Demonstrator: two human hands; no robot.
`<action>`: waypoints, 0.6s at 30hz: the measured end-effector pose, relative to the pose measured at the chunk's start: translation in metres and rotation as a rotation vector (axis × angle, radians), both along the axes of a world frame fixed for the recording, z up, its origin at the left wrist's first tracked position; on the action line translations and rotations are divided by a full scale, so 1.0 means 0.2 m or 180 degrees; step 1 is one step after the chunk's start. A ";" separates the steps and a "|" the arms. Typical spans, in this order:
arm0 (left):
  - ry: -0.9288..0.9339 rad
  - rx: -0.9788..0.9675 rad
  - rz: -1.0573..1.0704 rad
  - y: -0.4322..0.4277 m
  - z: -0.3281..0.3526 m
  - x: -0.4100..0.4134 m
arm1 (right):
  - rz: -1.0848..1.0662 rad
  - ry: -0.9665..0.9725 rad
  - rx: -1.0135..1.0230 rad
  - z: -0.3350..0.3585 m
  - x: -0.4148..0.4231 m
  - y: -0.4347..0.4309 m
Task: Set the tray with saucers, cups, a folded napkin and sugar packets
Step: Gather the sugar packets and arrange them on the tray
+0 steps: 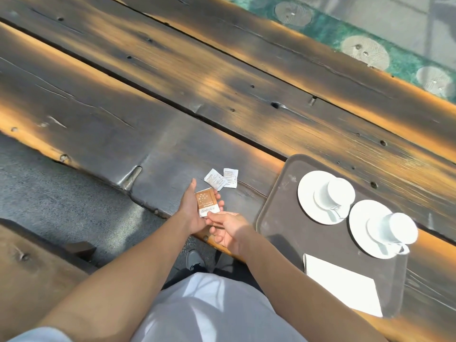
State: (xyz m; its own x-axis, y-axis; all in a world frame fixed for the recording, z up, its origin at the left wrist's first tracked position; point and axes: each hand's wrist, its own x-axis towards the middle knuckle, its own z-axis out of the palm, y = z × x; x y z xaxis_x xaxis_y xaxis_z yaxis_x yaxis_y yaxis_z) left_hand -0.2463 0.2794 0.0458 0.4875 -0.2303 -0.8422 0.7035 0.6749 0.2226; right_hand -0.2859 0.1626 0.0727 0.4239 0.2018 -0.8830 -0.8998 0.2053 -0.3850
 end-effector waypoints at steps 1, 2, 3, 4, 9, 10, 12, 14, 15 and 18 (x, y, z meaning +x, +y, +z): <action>0.0019 -0.0024 0.0014 0.00 0.00 0.00 | 0.0018 -0.0003 0.0005 -0.01 0.00 0.00; 0.0035 -0.0042 0.0028 -0.01 0.01 0.00 | 0.0036 -0.0007 0.0007 -0.01 -0.01 0.00; 0.0048 -0.0047 0.0038 -0.01 0.01 0.00 | 0.0049 -0.0015 0.0000 -0.01 -0.01 0.00; 0.0057 -0.0043 0.0042 -0.01 0.01 0.00 | 0.0057 -0.0025 -0.0012 -0.01 -0.01 0.00; 0.0050 -0.0017 0.0029 -0.03 0.01 0.00 | 0.0156 -0.0085 -0.0162 -0.01 0.00 -0.01; 0.0060 -0.0022 0.0033 -0.03 0.00 0.00 | 0.0175 -0.0089 -0.0208 -0.02 0.00 -0.01; 0.0090 -0.0052 0.0054 -0.04 0.00 0.00 | 0.0211 -0.0093 -0.0258 -0.02 0.00 -0.01; 0.0109 -0.0069 0.0055 -0.04 0.00 0.00 | 0.0217 -0.0103 -0.0264 -0.03 0.00 -0.02; 0.0112 -0.0067 0.0046 -0.04 0.00 0.00 | 0.0214 -0.0109 -0.0268 -0.03 0.00 -0.02; 0.0129 -0.0068 0.0033 -0.04 0.00 0.00 | 0.0228 -0.0104 -0.0305 -0.05 0.01 -0.02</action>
